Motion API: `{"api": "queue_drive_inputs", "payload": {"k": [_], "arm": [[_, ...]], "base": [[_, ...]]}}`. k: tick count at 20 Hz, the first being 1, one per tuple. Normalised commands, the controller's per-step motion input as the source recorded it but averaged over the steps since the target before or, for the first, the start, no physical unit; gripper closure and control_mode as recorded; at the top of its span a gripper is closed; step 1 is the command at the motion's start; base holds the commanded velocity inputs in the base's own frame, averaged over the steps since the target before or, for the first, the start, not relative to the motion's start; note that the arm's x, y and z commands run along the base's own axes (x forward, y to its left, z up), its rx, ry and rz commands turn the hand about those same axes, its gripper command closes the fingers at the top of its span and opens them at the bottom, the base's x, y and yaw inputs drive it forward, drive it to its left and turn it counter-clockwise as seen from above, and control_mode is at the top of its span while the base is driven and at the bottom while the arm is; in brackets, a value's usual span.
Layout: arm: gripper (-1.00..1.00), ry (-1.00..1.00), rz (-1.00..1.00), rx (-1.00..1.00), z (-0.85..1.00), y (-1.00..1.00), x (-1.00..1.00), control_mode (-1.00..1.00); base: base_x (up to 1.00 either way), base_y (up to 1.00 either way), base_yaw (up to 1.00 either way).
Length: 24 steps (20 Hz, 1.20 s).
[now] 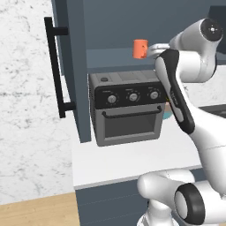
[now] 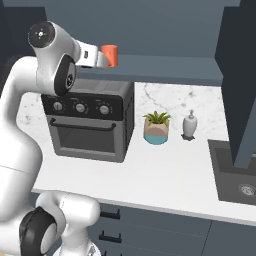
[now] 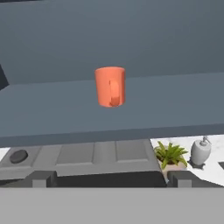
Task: Gather all objects into one cabinet and sort the glasses and bowls to opposite sides.
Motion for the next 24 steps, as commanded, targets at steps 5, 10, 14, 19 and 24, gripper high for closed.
{"api": "queue_drive_inputs", "payload": {"k": [5,10,14,19,24], "arm": [[-1.0,-0.04,0.0,0.0,-0.2,0.0,0.37,-1.0],[-1.0,0.0,0.0,0.0,0.0,0.0,0.41,-1.0],[-1.0,0.0,0.0,0.0,0.0,0.0,0.55,-1.0],[-1.0,0.0,0.0,0.0,0.0,0.0,0.38,-1.0],[-1.0,0.0,0.0,0.0,0.0,0.0,0.37,-1.0]], "base": [[0.0,0.0,0.0],[0.0,0.0,0.0],[0.0,0.0,0.0],[0.0,0.0,0.0],[0.0,0.0,0.0]]}}
